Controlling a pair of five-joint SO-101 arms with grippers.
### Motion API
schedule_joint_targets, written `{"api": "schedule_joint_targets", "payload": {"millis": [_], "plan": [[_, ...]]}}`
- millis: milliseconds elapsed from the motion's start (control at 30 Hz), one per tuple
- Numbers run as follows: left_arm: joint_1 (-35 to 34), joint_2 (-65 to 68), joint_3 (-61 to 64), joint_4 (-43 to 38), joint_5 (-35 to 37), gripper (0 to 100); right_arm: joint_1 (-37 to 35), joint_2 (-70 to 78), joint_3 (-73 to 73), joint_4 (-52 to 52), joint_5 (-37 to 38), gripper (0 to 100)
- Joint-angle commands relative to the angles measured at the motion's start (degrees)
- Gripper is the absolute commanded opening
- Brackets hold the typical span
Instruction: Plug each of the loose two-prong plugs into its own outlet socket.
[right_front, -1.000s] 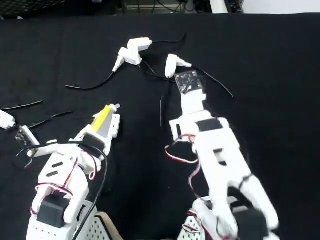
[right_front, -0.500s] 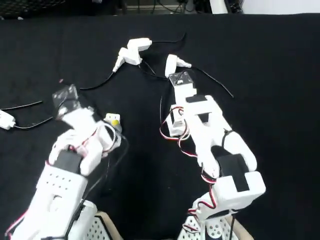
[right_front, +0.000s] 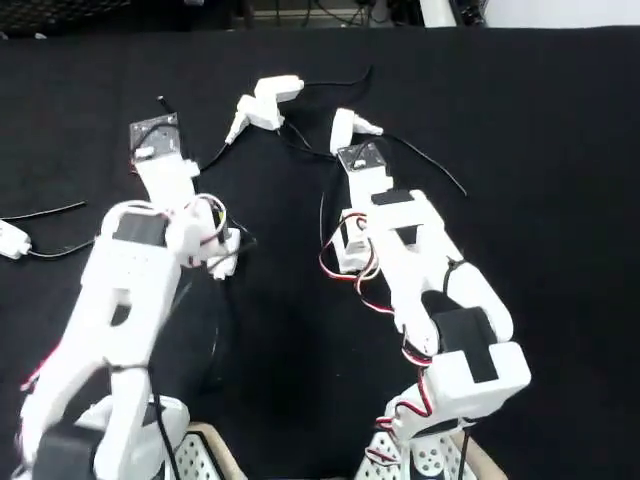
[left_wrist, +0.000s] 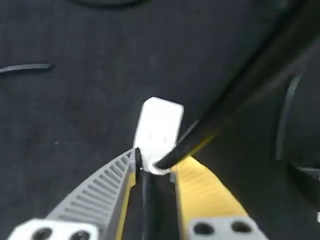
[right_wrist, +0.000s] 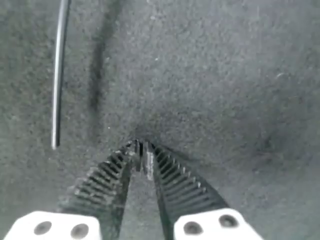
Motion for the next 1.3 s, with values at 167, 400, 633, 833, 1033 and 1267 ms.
{"api": "schedule_joint_targets", "payload": {"millis": [167, 400, 633, 833, 1033, 1267], "plan": [[1.0, 8.3, -9.9, 4.2, -5.9, 3, 0.6, 0.1, -2.4, 0.1, -0.4, 1.2], [3.0, 13.2, -12.5, 1.8, -8.7, 3, 0.5, 0.1, -2.4, 0.1, -0.4, 1.2], [1.9, 16.5, -15.0, -1.1, -8.5, 3, 0.4, 0.1, -2.4, 0.1, -0.4, 1.2], [0.9, 16.5, -14.9, -3.3, -8.7, 3, 0.4, 0.1, -2.4, 0.1, -0.4, 1.2], [0.9, 17.1, -14.8, -3.3, -8.9, 3, 0.4, 0.2, -2.4, 0.1, -0.4, 1.2], [1.4, 16.9, -9.5, -9.8, -8.9, 3, 0.4, 0.2, -2.4, 0.1, -0.4, 1.2]]}}
